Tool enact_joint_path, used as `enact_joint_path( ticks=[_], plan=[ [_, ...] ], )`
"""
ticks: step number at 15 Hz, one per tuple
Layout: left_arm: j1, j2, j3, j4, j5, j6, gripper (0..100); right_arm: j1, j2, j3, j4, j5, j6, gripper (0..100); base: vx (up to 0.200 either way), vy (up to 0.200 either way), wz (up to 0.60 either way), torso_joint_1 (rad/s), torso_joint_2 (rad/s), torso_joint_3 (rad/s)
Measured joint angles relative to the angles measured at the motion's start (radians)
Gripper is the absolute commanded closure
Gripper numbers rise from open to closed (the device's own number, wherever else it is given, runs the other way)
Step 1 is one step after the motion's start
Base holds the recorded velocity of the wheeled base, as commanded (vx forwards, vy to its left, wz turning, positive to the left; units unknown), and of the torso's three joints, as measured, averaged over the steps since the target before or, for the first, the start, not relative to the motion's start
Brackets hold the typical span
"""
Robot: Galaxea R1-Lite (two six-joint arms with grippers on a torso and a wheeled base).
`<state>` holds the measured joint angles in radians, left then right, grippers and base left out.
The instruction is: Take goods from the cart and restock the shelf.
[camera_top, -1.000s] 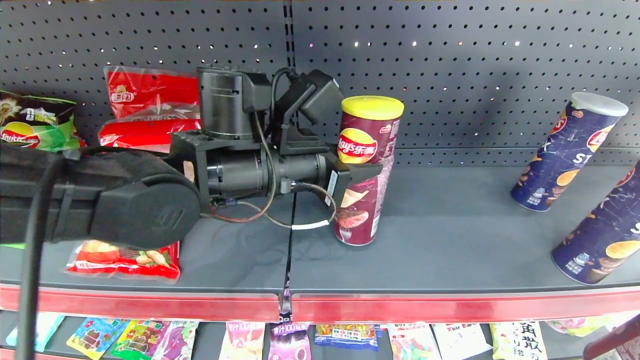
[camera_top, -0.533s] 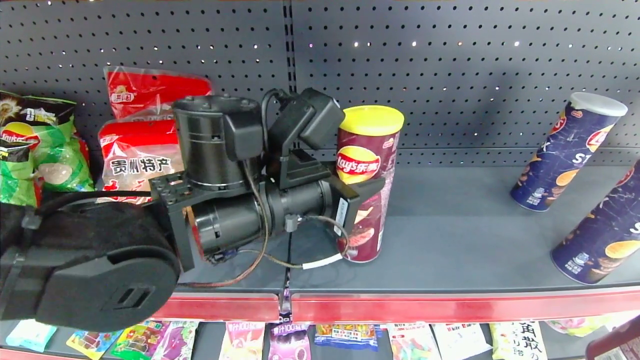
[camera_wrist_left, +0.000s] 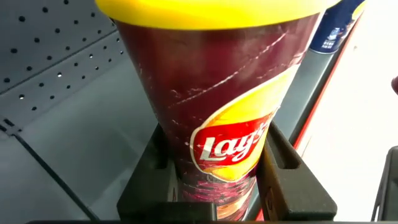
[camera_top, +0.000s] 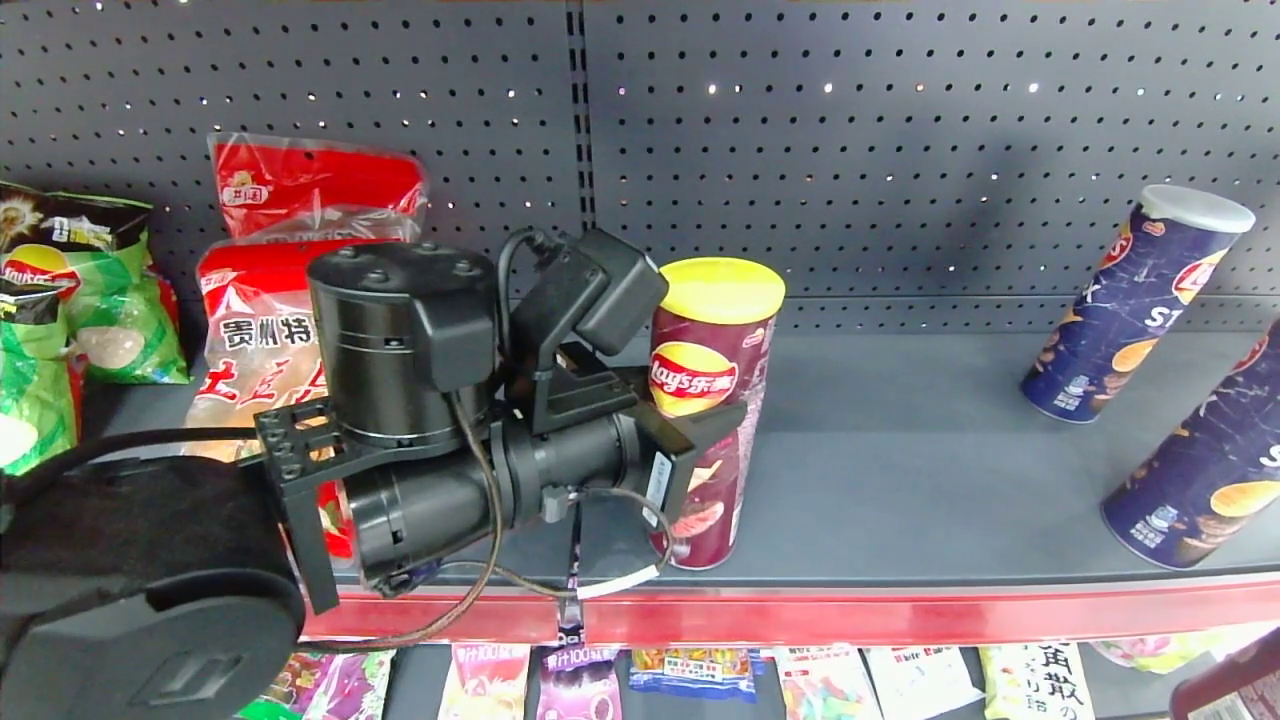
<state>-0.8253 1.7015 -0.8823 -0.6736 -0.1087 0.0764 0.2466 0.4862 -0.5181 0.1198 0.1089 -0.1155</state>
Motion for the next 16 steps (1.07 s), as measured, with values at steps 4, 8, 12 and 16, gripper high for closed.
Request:
enact_joint_path(
  ticks=[4,8,12,16],
  plan=[
    [-0.011,0.001,0.004,0.0,-0.003,-0.019,100,0.0,0.001,0.0,0.0,0.0,0.0,100,0.0,0.0,0.0,0.0,0.0,0.0],
    [-0.025,-0.001,0.022,-0.006,0.0,-0.028,100,0.0,0.002,0.001,0.0,0.001,0.0,100,0.0,0.0,0.0,0.0,0.0,0.0],
    [-0.026,-0.003,0.028,-0.005,0.0,-0.028,100,0.0,0.002,-0.001,0.0,0.0,0.0,100,0.0,0.0,0.0,0.0,0.0,0.0],
    [-0.027,-0.003,0.031,0.006,0.0,-0.028,0,0.0,0.002,-0.001,0.0,0.0,0.001,100,0.0,0.0,0.0,0.0,0.0,0.0]
  ],
)
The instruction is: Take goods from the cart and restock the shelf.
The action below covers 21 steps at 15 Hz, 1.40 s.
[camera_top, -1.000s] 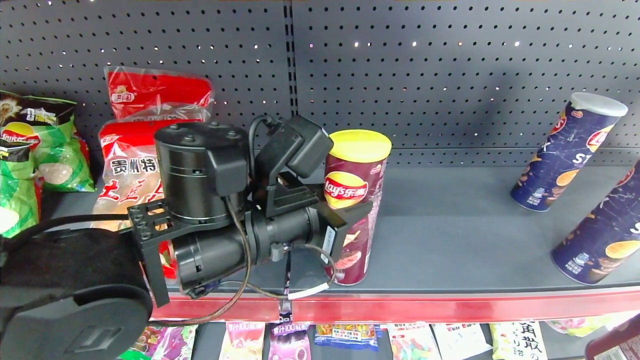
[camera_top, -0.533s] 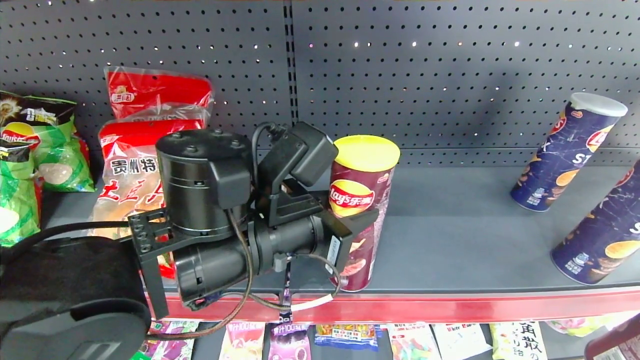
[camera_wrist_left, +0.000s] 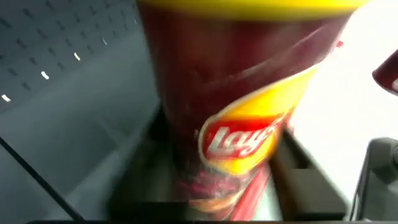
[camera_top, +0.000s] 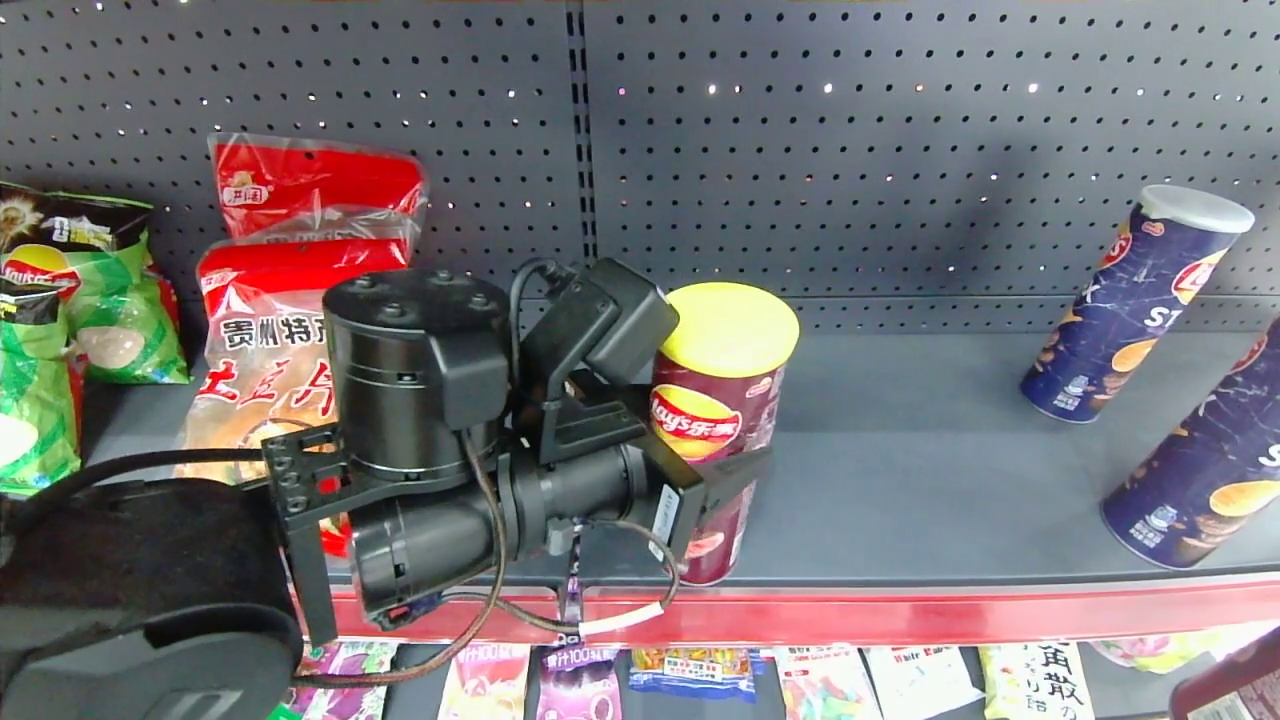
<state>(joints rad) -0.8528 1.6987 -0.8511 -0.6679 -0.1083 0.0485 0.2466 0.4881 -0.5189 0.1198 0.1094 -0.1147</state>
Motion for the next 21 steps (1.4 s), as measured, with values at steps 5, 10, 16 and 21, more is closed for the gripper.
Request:
enact_joint_path(
  ticks=[5,10,16,21],
  plan=[
    [0.0,-0.002,-0.001,-0.006,0.075,0.0,0,0.002,0.017,-0.004,-0.007,0.003,-0.001,100,0.0,0.0,0.0,0.0,0.0,0.0],
    [0.007,-0.076,0.1,-0.007,0.077,-0.002,0,0.026,0.138,-0.09,-0.012,0.03,-0.006,100,0.0,0.0,0.0,0.0,0.0,0.0],
    [0.05,-0.258,0.298,-0.005,0.069,-0.043,0,0.137,0.415,-0.166,-0.154,0.04,-0.017,100,0.0,0.0,0.0,0.0,0.0,0.0],
    [0.113,-0.399,0.433,0.0,0.058,-0.072,0,0.201,0.75,-0.339,-0.333,0.044,-0.019,100,0.0,0.0,0.0,0.0,0.0,0.0]
  ],
)
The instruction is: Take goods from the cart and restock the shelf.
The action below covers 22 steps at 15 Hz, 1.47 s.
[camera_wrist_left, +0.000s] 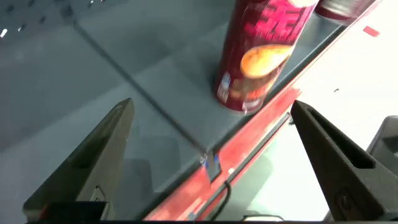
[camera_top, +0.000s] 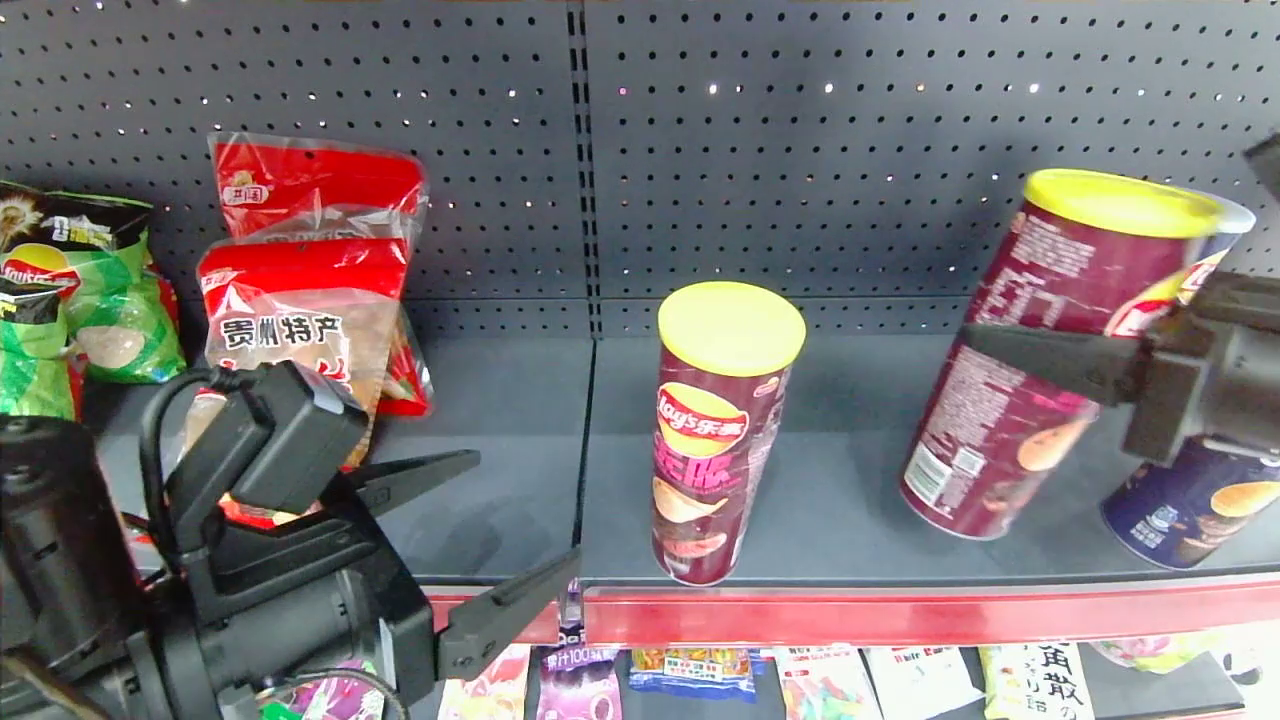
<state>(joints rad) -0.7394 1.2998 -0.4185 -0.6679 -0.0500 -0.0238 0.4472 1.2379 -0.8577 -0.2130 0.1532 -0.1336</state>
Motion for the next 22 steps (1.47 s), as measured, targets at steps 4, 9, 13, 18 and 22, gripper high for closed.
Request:
enact_joint_path(
  ticks=[4,9,13,18,22],
  plan=[
    [0.04,-0.047,0.025,0.0,0.0,-0.015,0,0.016,0.223,-0.187,-0.019,0.038,0.0,100,0.0,0.0,0.0,0.0,0.0,0.0],
    [0.061,-0.066,0.042,-0.004,0.009,-0.044,0,0.028,0.449,-0.414,-0.021,0.065,-0.001,100,0.0,0.0,0.0,0.0,0.0,0.0],
    [0.067,-0.079,0.046,-0.004,0.012,-0.044,0,0.047,0.556,-0.484,-0.021,0.067,-0.001,100,0.0,0.0,0.0,0.0,0.0,0.0],
    [0.067,-0.09,0.045,-0.004,0.015,-0.042,0,0.052,0.659,-0.572,-0.056,0.067,0.0,100,0.0,0.0,0.0,0.0,0.0,0.0],
    [0.067,-0.092,0.046,-0.002,0.015,-0.042,0,0.054,0.716,-0.623,-0.056,0.067,0.001,100,0.0,0.0,0.0,0.0,0.0,0.0]
  ],
)
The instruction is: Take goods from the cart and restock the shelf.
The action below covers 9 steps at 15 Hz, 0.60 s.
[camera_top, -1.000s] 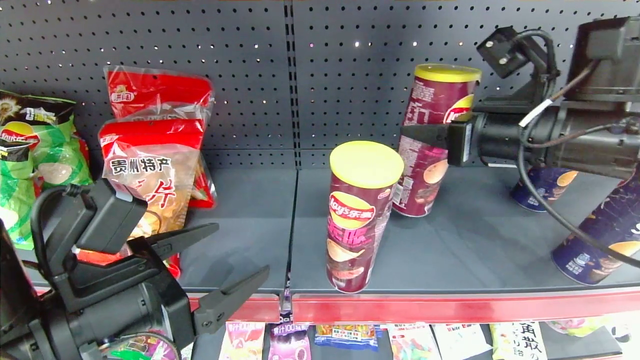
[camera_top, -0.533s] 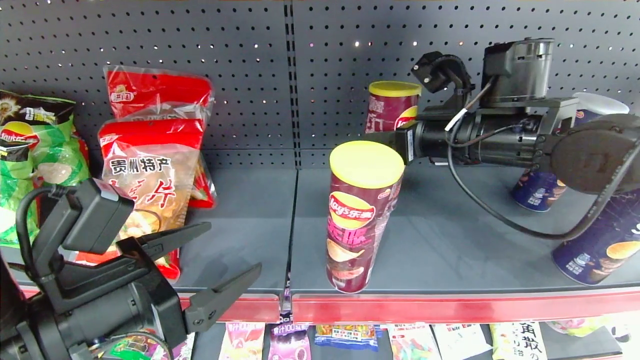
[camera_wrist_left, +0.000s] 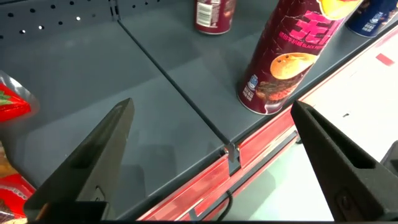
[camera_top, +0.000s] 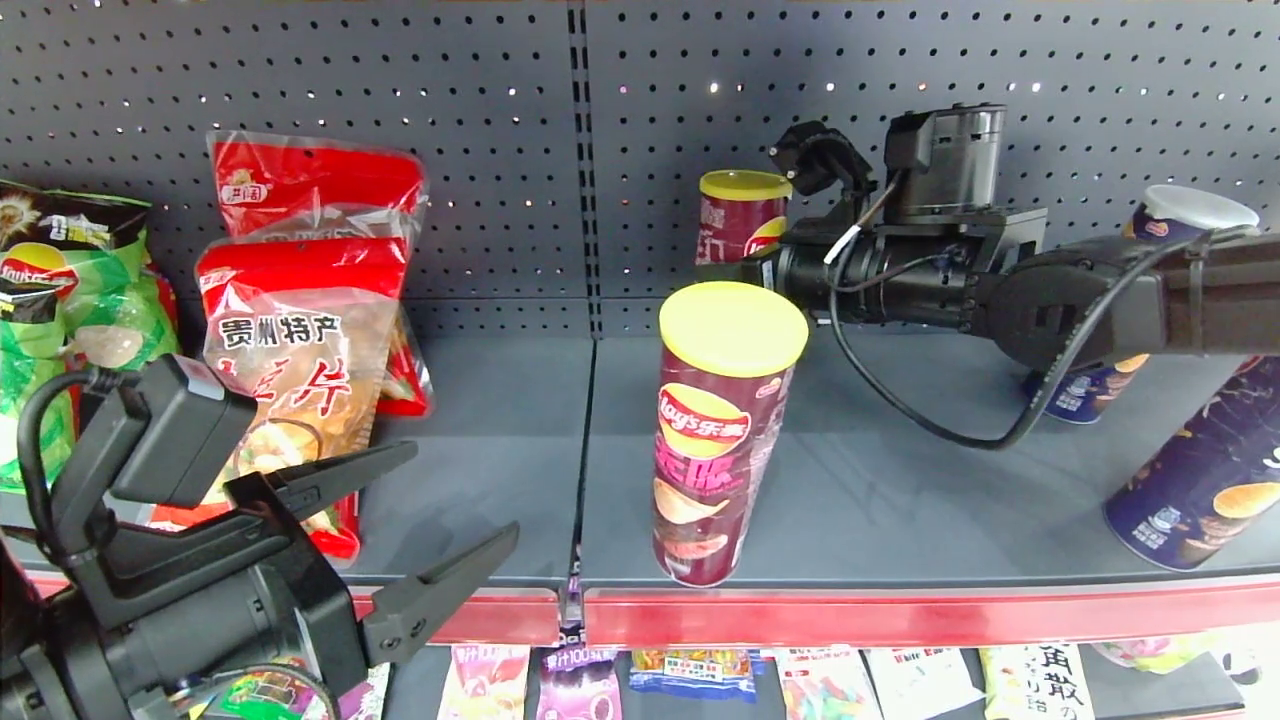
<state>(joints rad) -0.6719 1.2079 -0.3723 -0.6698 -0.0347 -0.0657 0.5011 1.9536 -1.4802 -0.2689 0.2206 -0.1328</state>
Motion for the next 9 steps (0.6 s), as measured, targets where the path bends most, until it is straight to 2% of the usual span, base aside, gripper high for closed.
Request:
enact_joint_path(
  ticks=[3,4,9],
  plan=[
    [0.0,0.0,0.0,0.001,-0.001,-0.001,0,0.0,0.013,0.0,-0.004,0.0,0.0,100,0.0,0.0,0.0,0.0,0.0,0.0],
    [0.0,0.0,0.001,0.002,-0.003,-0.001,0,0.0,0.013,0.003,-0.004,0.001,-0.001,0,0.0,0.0,0.0,0.0,0.0,0.0],
    [0.0,0.002,0.001,0.001,-0.004,-0.001,0,0.002,-0.001,0.032,0.003,-0.003,0.002,0,0.0,0.0,0.0,0.0,0.0,0.0]
  ],
)
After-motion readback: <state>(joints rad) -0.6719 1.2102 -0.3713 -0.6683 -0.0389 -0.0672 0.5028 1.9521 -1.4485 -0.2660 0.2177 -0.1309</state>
